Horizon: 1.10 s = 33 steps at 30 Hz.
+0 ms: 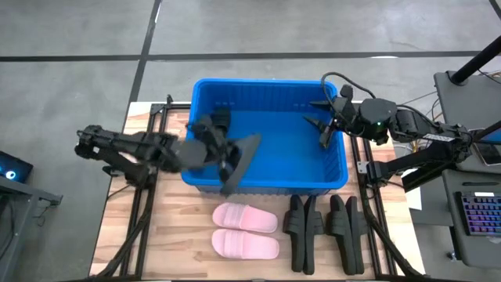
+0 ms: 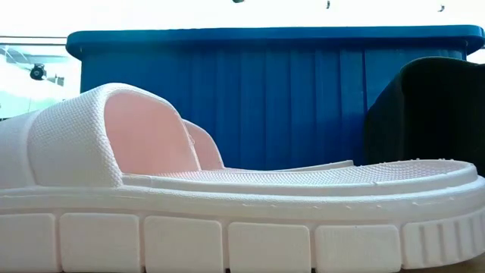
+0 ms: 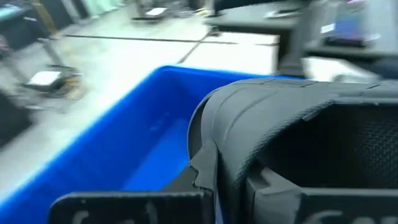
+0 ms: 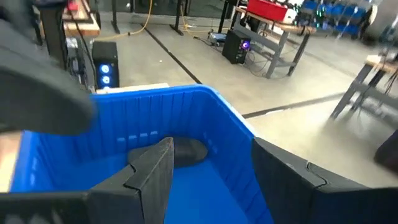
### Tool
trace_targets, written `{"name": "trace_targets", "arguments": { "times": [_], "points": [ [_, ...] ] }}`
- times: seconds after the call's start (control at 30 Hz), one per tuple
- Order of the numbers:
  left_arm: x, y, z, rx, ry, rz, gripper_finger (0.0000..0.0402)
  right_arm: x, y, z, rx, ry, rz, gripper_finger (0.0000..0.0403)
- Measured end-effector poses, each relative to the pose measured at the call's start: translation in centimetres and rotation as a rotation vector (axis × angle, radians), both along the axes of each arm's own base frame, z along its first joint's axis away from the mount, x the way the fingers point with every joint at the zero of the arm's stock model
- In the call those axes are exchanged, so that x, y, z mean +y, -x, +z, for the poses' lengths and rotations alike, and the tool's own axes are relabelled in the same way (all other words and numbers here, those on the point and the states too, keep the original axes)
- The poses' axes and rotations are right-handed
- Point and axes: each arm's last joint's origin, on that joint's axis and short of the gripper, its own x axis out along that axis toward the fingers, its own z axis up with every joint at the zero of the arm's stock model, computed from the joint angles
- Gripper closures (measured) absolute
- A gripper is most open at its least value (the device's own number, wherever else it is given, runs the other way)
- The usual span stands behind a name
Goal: Pick and place slides into bin
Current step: Put the black slipper into the blue container
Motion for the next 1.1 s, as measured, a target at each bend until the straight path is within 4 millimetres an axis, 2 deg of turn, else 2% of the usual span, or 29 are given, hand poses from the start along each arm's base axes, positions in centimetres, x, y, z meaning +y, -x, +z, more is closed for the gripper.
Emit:
{"name": "trace_targets", "arguments": {
  "times": [0.3,0.4,0.57,0.73,0.93,1.1],
  "points": [
    [8.1,-1.4,-2.3,0.269,-0.227,0.107,0.0401,0.0,0.0,0.0,-0.099,-0.177,-0.052,0.0197],
    [10.4,-2.1,-4.1,0.422,-0.273,0.056,0.0401,0.0,0.0,0.0,-0.115,-0.204,-0.06,0.0197],
    [13.9,-2.6,-7.0,0.566,-0.285,0.09,0.0401,0.0,0.0,0.0,-0.118,-0.21,-0.061,0.0197],
    [15.8,-2.7,-9.8,0.799,-0.419,-0.006,0.0402,0.0,0.0,0.0,-0.14,-0.249,-0.074,0.0197],
    [17.4,-1.9,-14.0,1.022,-0.48,-0.097,0.0402,0.0,0.0,0.0,-0.141,-0.25,-0.076,0.0197],
    [18.1,-1.5,-17.6,1.066,-0.555,-0.091,0.0402,0.0,0.0,0.0,-0.141,-0.25,-0.076,0.0197]
  ]
}}
